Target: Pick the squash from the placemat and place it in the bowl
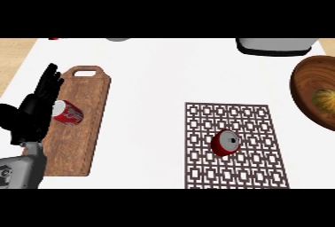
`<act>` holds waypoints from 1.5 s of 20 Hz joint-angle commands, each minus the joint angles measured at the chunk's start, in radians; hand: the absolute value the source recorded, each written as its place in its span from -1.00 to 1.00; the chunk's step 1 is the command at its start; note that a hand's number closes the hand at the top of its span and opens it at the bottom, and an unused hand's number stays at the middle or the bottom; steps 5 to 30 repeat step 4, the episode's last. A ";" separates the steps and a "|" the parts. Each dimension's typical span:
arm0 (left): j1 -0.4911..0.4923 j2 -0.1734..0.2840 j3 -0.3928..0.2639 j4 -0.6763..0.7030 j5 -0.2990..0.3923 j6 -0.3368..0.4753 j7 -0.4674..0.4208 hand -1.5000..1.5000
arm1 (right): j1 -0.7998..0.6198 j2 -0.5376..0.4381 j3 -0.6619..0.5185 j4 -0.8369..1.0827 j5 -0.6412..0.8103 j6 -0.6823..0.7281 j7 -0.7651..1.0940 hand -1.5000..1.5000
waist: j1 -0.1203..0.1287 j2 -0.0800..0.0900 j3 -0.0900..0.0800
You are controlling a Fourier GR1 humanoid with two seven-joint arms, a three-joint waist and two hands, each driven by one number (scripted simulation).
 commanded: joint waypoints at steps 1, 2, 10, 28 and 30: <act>-0.021 0.011 0.013 0.004 0.003 0.003 0.016 0.00 | 0.022 -0.022 -0.025 -0.001 -0.035 0.227 -0.097 -1.00 | -0.012 -0.001 0.002; 0.011 -0.006 -0.003 0.001 0.004 -0.004 -0.001 0.00 | 0.020 -0.037 -0.037 -0.006 -0.049 0.233 -0.085 -1.00 | -0.007 -0.002 0.002; 0.017 0.002 0.011 0.005 0.014 -0.011 -0.007 0.00 | 0.015 -0.047 -0.060 -0.006 -0.077 0.254 -0.052 -1.00 | -0.003 -0.003 0.002; 0.017 0.002 0.011 0.005 0.014 -0.011 -0.007 0.00 | 0.015 -0.047 -0.060 -0.006 -0.077 0.254 -0.052 -1.00 | -0.003 -0.003 0.002; 0.017 0.002 0.011 0.005 0.014 -0.011 -0.007 0.00 | 0.015 -0.047 -0.060 -0.006 -0.077 0.254 -0.052 -1.00 | -0.003 -0.003 0.002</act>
